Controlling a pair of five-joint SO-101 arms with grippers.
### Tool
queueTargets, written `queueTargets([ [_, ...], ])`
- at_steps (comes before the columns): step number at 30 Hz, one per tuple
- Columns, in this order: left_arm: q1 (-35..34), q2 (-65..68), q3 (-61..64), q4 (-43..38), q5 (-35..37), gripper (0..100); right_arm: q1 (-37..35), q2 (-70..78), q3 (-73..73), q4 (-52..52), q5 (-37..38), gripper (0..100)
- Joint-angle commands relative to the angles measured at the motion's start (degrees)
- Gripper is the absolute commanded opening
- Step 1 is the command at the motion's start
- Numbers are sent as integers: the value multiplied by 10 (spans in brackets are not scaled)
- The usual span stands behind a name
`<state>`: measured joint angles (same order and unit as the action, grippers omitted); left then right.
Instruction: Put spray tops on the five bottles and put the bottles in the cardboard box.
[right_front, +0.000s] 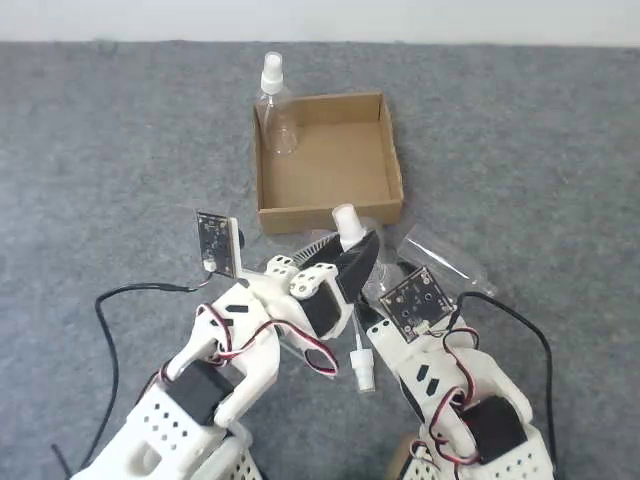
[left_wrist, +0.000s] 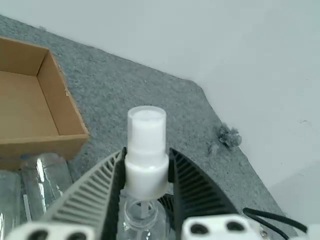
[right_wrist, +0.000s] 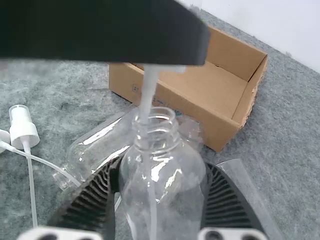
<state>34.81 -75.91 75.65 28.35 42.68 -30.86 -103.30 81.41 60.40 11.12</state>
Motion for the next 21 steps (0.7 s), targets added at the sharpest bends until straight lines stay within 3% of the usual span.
queueTargets([
  [1,4,-13,-7,1,-18,11,2,-7,-3,-15,7,80],
  [17,39,-10,19,0,-22,11,3,-8,-6,-14,8,80],
  [21,41,-13,31,-2,-64,12,15,-8,-6,-14,8,80],
])
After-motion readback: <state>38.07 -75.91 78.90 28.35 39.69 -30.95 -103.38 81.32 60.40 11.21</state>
